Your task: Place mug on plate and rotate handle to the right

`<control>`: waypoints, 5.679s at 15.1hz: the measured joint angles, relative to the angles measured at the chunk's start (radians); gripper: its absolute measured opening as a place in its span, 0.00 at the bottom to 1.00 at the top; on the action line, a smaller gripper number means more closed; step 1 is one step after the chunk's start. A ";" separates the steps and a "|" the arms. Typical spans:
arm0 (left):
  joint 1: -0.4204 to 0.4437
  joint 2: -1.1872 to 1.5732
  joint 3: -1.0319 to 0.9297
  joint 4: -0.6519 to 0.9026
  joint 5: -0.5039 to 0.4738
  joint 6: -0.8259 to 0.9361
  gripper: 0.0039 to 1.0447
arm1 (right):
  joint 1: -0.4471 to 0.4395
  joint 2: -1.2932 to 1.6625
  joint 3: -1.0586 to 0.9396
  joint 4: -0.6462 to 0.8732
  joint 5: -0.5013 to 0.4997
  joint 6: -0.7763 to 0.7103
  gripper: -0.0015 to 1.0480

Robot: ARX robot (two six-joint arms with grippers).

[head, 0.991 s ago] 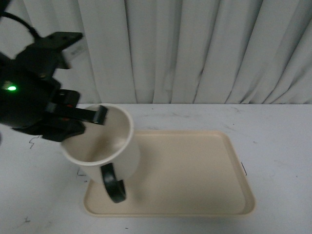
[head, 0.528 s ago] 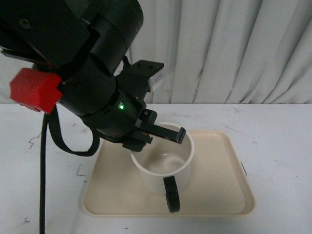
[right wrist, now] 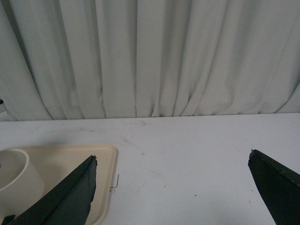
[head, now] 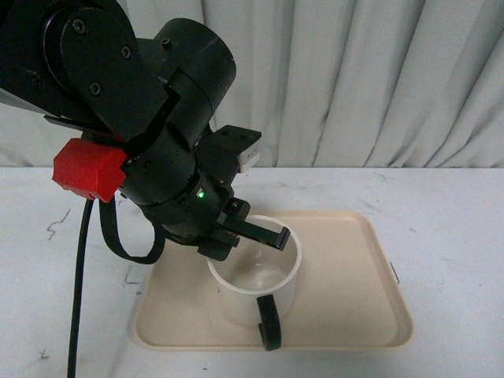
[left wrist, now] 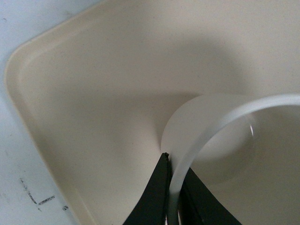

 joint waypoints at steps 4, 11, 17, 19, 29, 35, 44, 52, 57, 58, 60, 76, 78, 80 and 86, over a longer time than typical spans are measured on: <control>-0.002 -0.037 -0.023 0.023 0.019 0.008 0.42 | 0.000 0.000 0.000 0.000 0.000 0.000 0.94; 0.101 -0.396 -0.706 1.187 -0.327 -0.002 0.51 | 0.000 0.000 0.000 0.000 0.001 0.000 0.94; 0.253 -0.742 -1.010 1.282 -0.178 -0.031 0.01 | 0.000 0.000 0.000 0.000 0.000 0.000 0.94; 0.293 -0.818 -1.074 1.341 -0.144 -0.032 0.01 | 0.000 0.000 0.000 0.000 0.000 0.000 0.94; 0.435 -1.327 -1.215 0.926 0.006 -0.032 0.01 | 0.000 0.000 0.000 0.000 0.000 0.000 0.94; 0.435 -1.590 -1.218 0.686 0.006 -0.032 0.01 | 0.000 0.000 0.000 0.000 0.000 0.000 0.94; 0.435 -1.817 -1.218 0.461 0.006 -0.032 0.01 | 0.000 0.000 0.000 0.000 0.000 0.000 0.94; 0.435 -2.002 -1.218 0.268 0.007 -0.033 0.09 | 0.000 0.000 0.000 0.000 0.000 0.000 0.94; 0.436 -2.002 -1.218 0.265 0.005 -0.033 0.58 | -0.135 0.487 0.209 -0.235 -0.503 -0.229 0.94; 0.436 -2.002 -1.218 0.265 0.005 -0.033 0.75 | -0.067 0.704 0.316 -0.151 -0.529 -0.306 0.94; 0.436 -2.002 -1.218 0.264 0.007 -0.032 0.96 | 0.033 1.018 0.509 -0.127 -0.377 -0.340 0.94; 0.436 -2.002 -1.218 0.264 0.007 -0.033 0.94 | 0.446 2.073 1.389 -0.397 -0.132 0.072 0.79; 0.436 -2.002 -1.218 0.264 0.007 -0.032 0.94 | 0.452 2.100 1.409 -0.409 -0.131 0.088 0.63; 0.436 -2.002 -1.218 0.264 0.007 -0.033 0.94 | 0.459 2.119 1.421 -0.421 -0.128 0.095 0.51; 0.436 -2.002 -1.218 0.264 0.007 -0.032 0.94 | 0.395 2.126 1.619 -0.628 -0.083 -0.216 0.03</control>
